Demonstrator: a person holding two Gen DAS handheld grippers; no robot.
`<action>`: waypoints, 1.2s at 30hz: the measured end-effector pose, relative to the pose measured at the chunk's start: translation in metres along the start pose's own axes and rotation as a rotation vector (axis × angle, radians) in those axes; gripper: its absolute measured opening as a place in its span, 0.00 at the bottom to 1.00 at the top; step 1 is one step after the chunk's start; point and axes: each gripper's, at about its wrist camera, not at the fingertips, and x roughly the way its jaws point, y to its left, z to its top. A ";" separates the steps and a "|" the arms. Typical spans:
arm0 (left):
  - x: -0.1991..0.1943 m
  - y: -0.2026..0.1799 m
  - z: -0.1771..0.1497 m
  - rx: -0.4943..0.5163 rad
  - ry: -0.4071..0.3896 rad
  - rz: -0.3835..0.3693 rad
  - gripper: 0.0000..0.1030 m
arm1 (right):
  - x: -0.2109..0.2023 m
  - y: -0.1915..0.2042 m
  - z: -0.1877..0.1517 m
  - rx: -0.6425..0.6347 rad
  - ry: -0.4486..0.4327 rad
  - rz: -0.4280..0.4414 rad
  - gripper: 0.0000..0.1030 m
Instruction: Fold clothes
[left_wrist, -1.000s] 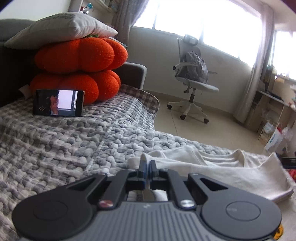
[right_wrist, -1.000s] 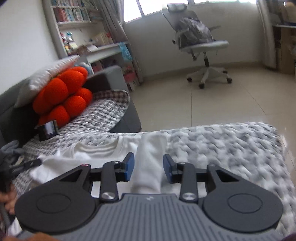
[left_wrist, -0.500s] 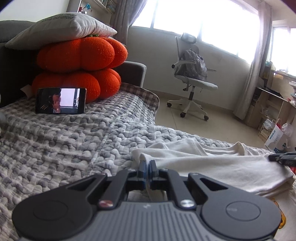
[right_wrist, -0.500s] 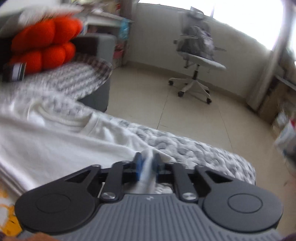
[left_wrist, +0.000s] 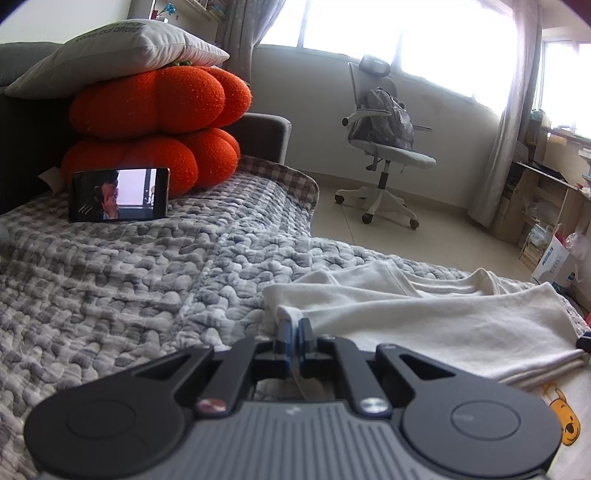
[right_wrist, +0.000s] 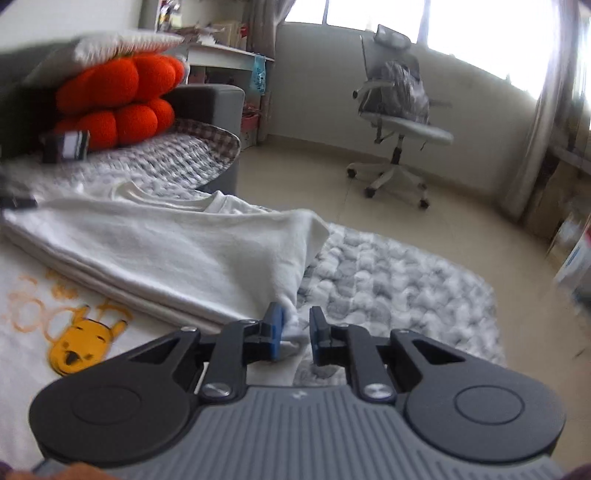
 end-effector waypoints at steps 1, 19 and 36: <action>0.000 0.001 0.000 -0.004 0.001 -0.001 0.04 | 0.001 0.004 0.000 -0.015 -0.001 -0.013 0.15; -0.001 0.013 -0.001 -0.083 0.020 0.014 0.26 | 0.004 -0.004 -0.004 0.091 -0.009 0.078 0.14; -0.012 0.010 0.021 -0.110 0.039 -0.035 0.40 | -0.013 0.019 0.013 0.120 -0.074 0.161 0.26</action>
